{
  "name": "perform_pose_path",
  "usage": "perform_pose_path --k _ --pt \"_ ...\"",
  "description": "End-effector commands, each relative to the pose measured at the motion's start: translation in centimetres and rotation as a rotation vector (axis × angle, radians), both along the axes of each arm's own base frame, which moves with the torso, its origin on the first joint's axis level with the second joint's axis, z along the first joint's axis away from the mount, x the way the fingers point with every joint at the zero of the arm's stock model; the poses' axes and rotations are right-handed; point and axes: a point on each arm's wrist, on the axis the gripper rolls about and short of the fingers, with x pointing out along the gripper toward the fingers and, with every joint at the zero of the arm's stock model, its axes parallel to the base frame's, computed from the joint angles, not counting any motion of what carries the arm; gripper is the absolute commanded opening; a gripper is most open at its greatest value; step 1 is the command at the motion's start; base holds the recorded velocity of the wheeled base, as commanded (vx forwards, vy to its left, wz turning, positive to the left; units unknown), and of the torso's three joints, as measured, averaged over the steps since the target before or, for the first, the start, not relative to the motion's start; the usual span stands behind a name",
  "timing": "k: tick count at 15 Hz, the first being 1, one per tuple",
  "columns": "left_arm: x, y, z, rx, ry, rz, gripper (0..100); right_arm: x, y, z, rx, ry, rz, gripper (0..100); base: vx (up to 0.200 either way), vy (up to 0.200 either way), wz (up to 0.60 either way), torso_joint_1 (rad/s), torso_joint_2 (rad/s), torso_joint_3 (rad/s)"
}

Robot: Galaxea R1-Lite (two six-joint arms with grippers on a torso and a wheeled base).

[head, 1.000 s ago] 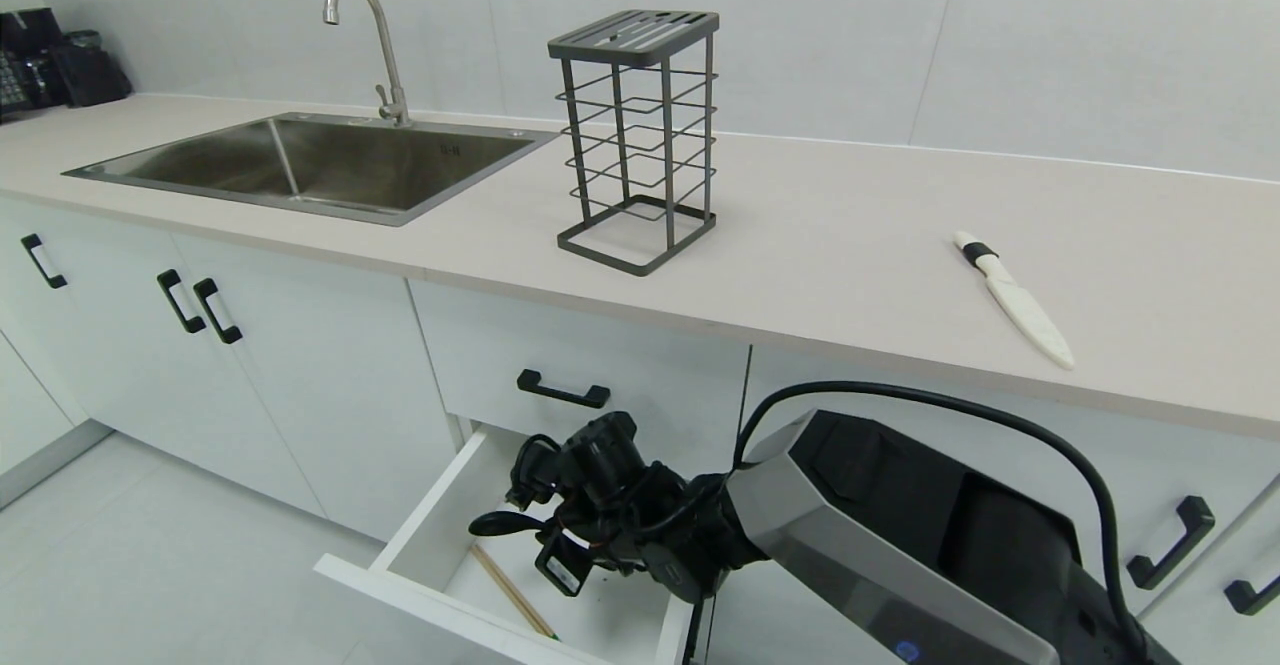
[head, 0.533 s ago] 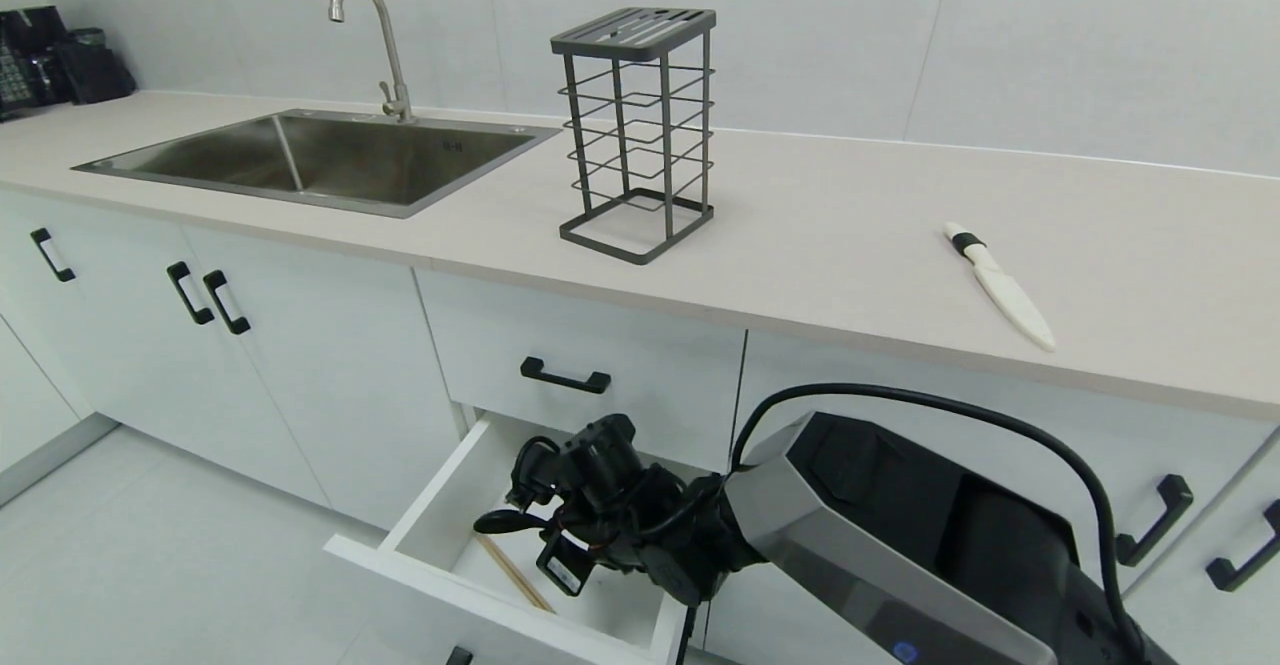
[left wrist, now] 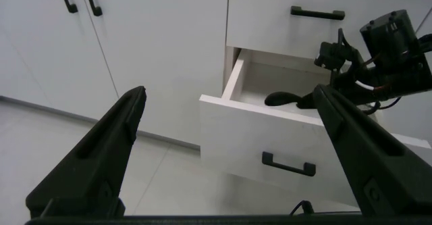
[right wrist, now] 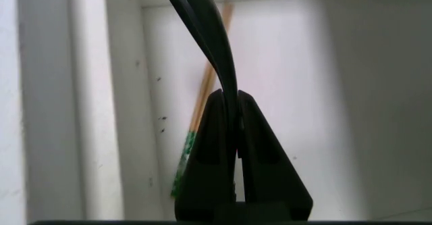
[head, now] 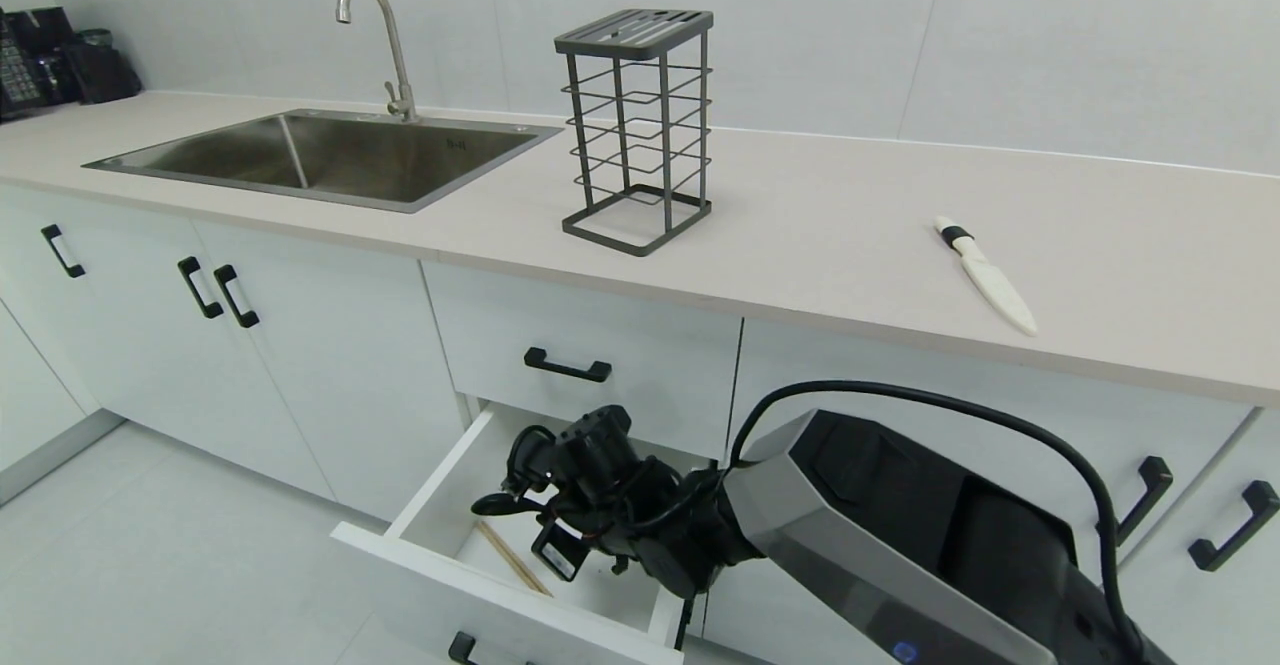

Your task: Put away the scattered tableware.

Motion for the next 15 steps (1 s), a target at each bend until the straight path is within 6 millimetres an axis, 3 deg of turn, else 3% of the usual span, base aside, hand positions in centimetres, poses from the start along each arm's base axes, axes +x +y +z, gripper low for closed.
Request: perform_pose_path --k 1,8,12,15 --pt "0.01 0.0 0.02 0.0 0.0 0.0 100 0.87 0.0 0.13 0.007 -0.024 -0.026 0 0.0 0.0 0.0 0.0 0.0 0.0" --pt "0.01 0.0 0.0 -0.027 0.003 0.001 100 1.83 -0.11 0.58 0.017 -0.073 -0.077 0 0.0 0.0 0.0 0.0 0.0 0.0" --pt "0.01 0.0 0.02 -0.024 0.001 0.001 100 1.74 -0.1 0.18 0.008 -0.069 -0.073 0 0.2 0.0 0.0 0.004 0.0 0.004" --pt "0.01 0.0 0.02 -0.015 0.001 0.001 100 1.31 0.25 0.16 0.008 -0.068 -0.062 0 0.0 0.0 0.0 0.0 0.0 0.0"
